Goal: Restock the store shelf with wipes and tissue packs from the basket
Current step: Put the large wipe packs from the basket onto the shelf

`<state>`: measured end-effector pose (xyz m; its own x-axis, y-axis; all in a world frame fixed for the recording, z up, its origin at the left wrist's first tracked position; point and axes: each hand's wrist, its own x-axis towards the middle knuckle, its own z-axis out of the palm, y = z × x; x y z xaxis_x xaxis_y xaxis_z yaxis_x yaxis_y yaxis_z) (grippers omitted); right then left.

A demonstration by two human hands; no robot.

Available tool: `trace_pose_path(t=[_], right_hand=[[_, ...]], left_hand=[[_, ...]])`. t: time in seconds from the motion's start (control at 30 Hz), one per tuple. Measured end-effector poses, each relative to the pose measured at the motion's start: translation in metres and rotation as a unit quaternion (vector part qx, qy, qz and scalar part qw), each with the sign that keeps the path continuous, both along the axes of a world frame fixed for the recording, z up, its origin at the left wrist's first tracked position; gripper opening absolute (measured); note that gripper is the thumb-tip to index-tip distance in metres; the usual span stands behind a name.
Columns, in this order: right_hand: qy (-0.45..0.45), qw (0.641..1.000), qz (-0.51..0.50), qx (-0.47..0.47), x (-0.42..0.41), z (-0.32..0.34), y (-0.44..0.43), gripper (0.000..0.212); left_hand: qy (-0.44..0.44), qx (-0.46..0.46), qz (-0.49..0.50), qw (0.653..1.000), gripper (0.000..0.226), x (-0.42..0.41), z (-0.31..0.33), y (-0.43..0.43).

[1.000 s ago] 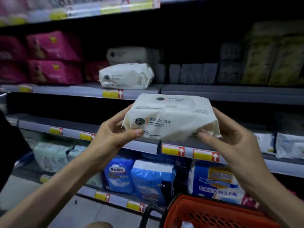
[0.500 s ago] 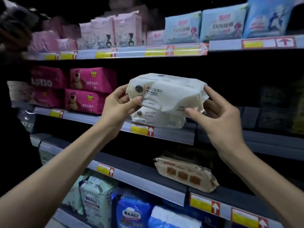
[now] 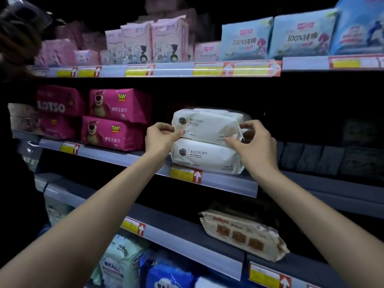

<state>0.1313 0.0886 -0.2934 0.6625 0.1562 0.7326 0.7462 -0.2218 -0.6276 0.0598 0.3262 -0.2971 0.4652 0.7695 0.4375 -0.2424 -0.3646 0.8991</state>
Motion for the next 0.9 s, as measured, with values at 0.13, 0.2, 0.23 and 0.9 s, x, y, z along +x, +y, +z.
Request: trace_pose_path(t=[0.13,0.2,0.23,0.9], right_hand=[[0.027,0.999,0.019,-0.041,-0.006,0.003,-0.008,0.046],[0.046,0.996,0.038,-0.073,-0.01,0.005,-0.015,0.055],[0.052,0.994,0.043,-0.09,-0.012,0.006,-0.019,0.059],[0.055,0.927,-0.064,-0.365,-0.069,-0.016,-0.23,0.117]], left_hand=[[0.033,0.037,-0.029,0.998,0.038,-0.015,-0.001,-0.012],[0.055,0.065,-0.062,0.994,0.055,-0.028,-0.002,-0.024],[0.068,0.082,-0.085,0.991,0.063,-0.035,-0.003,-0.031],[0.309,0.524,0.005,0.794,0.098,-0.105,-0.021,-0.234]])
